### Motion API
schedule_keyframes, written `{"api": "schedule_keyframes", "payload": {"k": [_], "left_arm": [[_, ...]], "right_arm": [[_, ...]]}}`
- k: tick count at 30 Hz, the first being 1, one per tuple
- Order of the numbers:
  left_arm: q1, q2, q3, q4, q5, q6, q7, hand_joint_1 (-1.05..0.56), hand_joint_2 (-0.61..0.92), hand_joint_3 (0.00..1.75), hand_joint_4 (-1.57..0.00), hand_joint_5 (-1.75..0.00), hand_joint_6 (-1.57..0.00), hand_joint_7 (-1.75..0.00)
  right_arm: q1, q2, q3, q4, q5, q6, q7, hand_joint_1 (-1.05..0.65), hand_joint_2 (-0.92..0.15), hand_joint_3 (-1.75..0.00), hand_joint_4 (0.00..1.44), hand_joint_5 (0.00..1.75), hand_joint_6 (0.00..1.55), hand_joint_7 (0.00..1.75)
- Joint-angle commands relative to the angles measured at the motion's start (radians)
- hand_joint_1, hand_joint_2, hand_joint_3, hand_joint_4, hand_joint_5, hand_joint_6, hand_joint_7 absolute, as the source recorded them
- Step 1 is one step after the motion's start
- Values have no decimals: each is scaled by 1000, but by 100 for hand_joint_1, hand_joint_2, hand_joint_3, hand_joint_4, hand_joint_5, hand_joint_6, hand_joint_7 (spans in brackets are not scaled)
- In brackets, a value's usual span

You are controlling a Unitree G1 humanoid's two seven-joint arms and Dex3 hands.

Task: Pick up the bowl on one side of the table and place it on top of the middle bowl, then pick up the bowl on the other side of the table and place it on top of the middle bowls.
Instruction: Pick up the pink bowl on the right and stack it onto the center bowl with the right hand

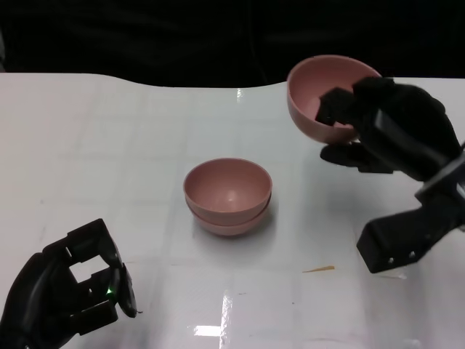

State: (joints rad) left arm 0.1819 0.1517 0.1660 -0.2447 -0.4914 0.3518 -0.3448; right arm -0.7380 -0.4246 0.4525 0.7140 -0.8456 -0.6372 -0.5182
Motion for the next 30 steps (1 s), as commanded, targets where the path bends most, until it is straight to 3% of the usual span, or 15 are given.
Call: {"api": "schedule_keyframes", "payload": {"k": [1, 12, 21, 30], "left_arm": [[3, 3, 2, 1, 25, -13, 18, 33, 89, 129, -94, -175, -73, -175], [11, -25, -3, -5, 36, -18, 33, 32, 90, 126, -94, -175, -73, -175], [15, -30, -2, 20, 32, -49, 9, 31, 90, 126, -93, -175, -73, -175], [16, -25, -2, 47, 36, -82, -11, 27, 81, 133, -91, -175, -72, -175]], "right_arm": [[-43, 20, 17, -3, 0, -16, 27, -32, -92, -31, 81, 175, 59, 175], [-124, 116, 55, -5, 15, -16, 166, -31, -79, -39, 86, 175, 62, 175], [-115, 166, 79, 13, 22, -7, 231, -31, -88, -34, 85, 175, 62, 175], [-117, 190, 108, 68, 9, -26, 200, -31, -85, -37, 85, 175, 63, 175]]}}
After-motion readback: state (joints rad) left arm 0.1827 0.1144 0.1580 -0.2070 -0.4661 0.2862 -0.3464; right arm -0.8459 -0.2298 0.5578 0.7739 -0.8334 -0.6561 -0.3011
